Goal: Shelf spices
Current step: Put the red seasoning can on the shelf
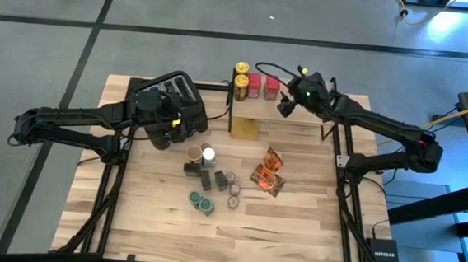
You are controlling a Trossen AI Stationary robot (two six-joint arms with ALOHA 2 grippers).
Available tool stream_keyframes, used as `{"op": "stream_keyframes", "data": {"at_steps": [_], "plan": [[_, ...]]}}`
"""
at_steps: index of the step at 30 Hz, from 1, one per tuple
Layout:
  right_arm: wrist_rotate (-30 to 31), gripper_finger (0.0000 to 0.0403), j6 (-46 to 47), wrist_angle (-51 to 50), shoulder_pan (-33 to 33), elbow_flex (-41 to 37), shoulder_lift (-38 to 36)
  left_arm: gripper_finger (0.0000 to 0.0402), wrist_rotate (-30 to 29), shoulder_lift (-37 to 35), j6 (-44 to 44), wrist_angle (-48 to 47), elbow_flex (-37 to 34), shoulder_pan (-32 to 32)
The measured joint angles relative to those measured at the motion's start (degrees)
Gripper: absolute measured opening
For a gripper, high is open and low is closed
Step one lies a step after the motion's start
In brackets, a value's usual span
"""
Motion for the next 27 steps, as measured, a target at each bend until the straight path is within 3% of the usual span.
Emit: {"op": "stream_keyframes", "data": {"at_steps": [8, 16, 27], "plan": [[-8.7, 0.0309, -0.8, 14.7, -8.2, -9.1, 0.5, 0.029, 0.0, 0.0, 0.1, 0.0, 0.0, 0.0], [-13.8, 0.0309, 1.5, 23.1, -8.0, -10.7, 6.0, 0.029, 0.0, 0.0, 0.1, 0.0, 0.0, 0.0], [-14.9, 0.0309, 2.3, 26.4, -8.0, -10.7, 8.1, 0.029, 0.0, 0.0, 0.2, 0.0, 0.0, 0.1]]}}
